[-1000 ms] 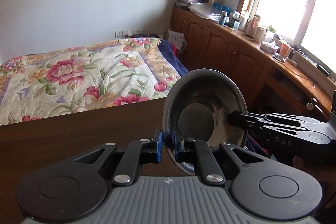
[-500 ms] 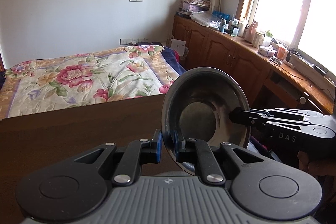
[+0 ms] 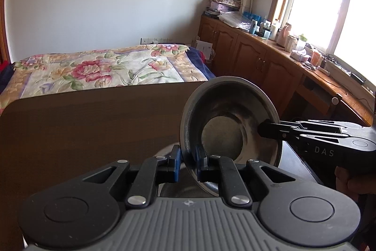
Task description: Organize plates and bowls
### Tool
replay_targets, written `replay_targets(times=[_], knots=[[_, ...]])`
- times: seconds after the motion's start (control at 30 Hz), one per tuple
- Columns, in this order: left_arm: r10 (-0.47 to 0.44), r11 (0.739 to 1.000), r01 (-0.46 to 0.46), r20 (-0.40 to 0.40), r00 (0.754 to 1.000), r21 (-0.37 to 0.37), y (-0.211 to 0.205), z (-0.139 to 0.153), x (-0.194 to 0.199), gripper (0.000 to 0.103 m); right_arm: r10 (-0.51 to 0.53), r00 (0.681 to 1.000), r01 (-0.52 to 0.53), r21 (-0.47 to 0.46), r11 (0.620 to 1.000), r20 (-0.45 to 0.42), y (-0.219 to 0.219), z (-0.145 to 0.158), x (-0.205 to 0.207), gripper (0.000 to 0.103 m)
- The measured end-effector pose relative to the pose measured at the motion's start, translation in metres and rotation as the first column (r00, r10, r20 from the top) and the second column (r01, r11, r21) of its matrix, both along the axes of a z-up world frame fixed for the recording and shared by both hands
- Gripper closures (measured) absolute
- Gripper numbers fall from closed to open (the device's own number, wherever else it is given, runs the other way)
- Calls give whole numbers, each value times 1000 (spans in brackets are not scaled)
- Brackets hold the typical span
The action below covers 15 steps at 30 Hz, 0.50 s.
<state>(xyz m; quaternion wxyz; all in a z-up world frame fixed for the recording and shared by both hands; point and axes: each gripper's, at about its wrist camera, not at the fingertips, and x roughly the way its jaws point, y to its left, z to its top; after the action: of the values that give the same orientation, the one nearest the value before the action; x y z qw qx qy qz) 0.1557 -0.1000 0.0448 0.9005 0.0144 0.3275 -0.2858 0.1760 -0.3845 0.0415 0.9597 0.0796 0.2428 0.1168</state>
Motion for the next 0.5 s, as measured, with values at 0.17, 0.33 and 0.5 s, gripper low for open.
replay_targets(times=[0.17,0.33,0.5], knots=[[22,1000,-23,24,999,16,5,-5,-17,89,16,1000,-16,4,1000,-8,7,-4,-14,91],[40,999,-40,8,999,9,12,-16,-27,89,26,1000,-26,18,1000,-13,14,-10,-22,91],[62,998,-62,6,998,16,17,-23,-35,89,24,999,-23,41,999,-26,16,-20,-27,91]])
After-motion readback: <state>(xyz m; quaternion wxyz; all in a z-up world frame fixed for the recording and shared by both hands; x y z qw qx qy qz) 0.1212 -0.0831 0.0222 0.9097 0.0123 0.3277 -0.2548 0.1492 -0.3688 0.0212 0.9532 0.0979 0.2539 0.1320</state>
